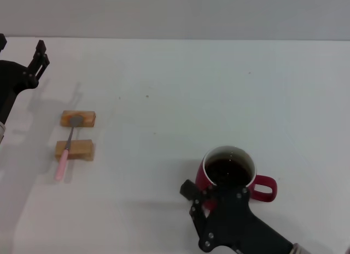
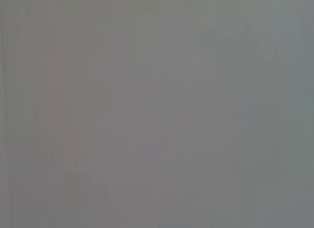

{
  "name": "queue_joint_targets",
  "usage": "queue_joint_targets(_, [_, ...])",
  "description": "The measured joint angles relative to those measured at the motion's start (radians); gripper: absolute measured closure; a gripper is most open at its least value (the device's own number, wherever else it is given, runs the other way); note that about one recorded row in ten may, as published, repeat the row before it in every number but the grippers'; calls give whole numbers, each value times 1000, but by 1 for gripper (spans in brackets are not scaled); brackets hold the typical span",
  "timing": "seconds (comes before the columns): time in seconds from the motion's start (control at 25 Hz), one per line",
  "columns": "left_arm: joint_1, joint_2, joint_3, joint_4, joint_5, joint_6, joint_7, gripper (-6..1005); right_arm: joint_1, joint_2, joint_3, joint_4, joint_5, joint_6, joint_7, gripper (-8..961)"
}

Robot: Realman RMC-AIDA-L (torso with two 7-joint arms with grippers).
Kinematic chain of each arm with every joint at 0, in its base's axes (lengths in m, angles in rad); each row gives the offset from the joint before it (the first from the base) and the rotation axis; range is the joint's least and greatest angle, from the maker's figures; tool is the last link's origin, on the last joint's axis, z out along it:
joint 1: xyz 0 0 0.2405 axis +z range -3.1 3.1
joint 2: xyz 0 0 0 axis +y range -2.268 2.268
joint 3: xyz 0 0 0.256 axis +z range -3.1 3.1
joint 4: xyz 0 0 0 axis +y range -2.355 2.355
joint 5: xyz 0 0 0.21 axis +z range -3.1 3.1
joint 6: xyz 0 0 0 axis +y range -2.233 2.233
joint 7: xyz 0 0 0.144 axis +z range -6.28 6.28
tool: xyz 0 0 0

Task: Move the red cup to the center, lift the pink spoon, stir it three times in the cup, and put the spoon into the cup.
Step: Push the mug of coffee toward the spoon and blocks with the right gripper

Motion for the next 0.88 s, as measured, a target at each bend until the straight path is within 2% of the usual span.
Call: queue_joint_targets(0.88, [-8, 2, 0, 8, 0, 0, 0, 187, -22, 3, -1, 16, -18, 121, 30, 953])
